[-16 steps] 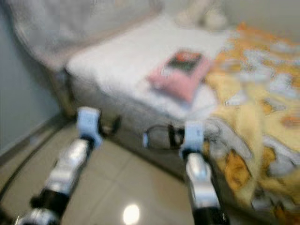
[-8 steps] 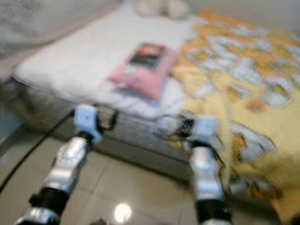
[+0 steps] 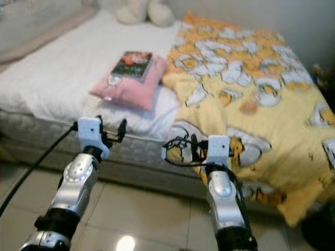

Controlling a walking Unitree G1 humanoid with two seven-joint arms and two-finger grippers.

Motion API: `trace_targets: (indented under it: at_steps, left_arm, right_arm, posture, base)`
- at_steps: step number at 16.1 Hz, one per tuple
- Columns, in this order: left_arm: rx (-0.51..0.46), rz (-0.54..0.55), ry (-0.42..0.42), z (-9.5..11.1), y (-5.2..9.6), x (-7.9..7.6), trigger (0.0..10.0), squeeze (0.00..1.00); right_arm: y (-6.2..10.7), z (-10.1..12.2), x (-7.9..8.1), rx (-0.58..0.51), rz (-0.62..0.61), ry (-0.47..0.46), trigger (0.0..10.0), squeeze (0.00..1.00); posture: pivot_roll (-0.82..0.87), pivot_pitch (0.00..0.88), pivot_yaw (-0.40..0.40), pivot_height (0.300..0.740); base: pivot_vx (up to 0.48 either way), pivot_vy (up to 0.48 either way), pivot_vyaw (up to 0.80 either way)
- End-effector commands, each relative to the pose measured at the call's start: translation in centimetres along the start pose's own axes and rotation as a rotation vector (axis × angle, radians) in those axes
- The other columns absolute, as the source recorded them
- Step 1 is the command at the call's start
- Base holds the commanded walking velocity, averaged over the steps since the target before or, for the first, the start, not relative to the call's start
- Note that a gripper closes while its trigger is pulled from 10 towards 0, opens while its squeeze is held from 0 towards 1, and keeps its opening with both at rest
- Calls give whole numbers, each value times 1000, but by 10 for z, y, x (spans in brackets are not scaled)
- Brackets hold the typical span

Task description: Clean up the room

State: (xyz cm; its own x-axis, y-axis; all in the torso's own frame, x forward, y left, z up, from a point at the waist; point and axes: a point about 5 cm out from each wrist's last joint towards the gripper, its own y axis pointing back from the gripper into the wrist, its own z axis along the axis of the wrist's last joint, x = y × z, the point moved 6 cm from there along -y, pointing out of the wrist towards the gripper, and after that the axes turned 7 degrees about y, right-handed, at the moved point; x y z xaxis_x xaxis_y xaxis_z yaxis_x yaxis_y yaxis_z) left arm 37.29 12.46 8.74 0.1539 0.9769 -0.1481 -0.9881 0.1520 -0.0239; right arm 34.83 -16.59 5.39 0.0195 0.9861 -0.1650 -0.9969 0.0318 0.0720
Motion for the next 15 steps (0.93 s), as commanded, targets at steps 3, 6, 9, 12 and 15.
trace_targets:
  at_steps: [3,6,9,12,15]
  left_arm:
    - [10,12,24,-4,3,3,10000,1000]
    - [0,-1,14,-3,2,2,10000,1000]
    - [-2,-29,5,-1,0,-2,10000,1000]
    - [-11,-25,-26,5,-5,5,10000,1000]
    - [8,-28,-73,3,-6,2,10000,0]
  right_arm:
    - [-1,6,-3,-25,-3,-9,10000,0]
    - [-1,5,-2,-29,0,-13,10000,0]
    - [-2,4,4,-17,22,15,10000,0]
    - [-1,4,4,-27,16,1,10000,0]
    - [0,4,4,-30,24,5,10000,0]
  posture:
    - [-3,0,-26,740]
    - [-1,0,-23,740]
    - [-3,0,-20,740]
    - [-6,0,-18,740]
    - [-5,0,-20,740]
  base:
    - [85,-134,0]
    - [105,-120,0]
    - [157,0,0]
    - [461,0,-521]
    - [0,0,0]
